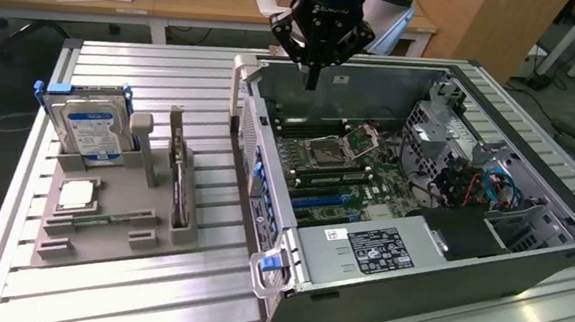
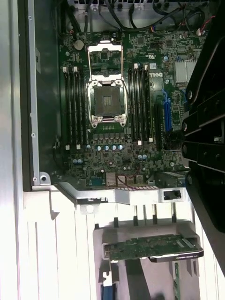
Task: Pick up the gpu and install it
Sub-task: 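Reach for the gpu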
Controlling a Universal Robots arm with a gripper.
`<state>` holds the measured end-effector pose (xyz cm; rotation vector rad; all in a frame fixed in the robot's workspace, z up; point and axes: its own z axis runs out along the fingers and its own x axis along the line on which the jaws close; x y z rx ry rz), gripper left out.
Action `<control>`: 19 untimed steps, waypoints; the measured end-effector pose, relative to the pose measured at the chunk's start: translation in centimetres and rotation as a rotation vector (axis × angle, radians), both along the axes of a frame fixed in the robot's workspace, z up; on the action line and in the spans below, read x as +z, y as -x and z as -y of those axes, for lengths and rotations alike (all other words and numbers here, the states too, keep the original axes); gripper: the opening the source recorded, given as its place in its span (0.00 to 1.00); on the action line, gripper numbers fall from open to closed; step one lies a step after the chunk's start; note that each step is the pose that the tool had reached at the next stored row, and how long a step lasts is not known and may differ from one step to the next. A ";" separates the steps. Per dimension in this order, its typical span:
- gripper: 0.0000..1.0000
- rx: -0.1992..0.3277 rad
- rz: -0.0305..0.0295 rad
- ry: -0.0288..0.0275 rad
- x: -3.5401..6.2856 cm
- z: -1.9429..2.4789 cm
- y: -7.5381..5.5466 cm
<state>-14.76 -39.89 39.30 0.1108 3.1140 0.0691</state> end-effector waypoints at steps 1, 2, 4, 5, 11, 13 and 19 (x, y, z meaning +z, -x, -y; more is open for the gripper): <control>0.10 0.000 0.0000 0.0000 0.00 0.00 0.2; 0.10 0.000 0.0000 0.0000 -0.01 0.00 0.3; 0.10 0.000 -0.0001 0.0001 -0.01 0.01 0.7; 0.10 0.000 0.0000 0.0000 -0.02 0.00 0.8; 0.10 0.000 0.0001 -0.0001 -0.04 0.01 1.7; 0.10 0.000 0.0000 0.0001 -0.03 0.02 2.0; 0.10 0.000 0.0000 0.0000 -0.05 0.05 3.0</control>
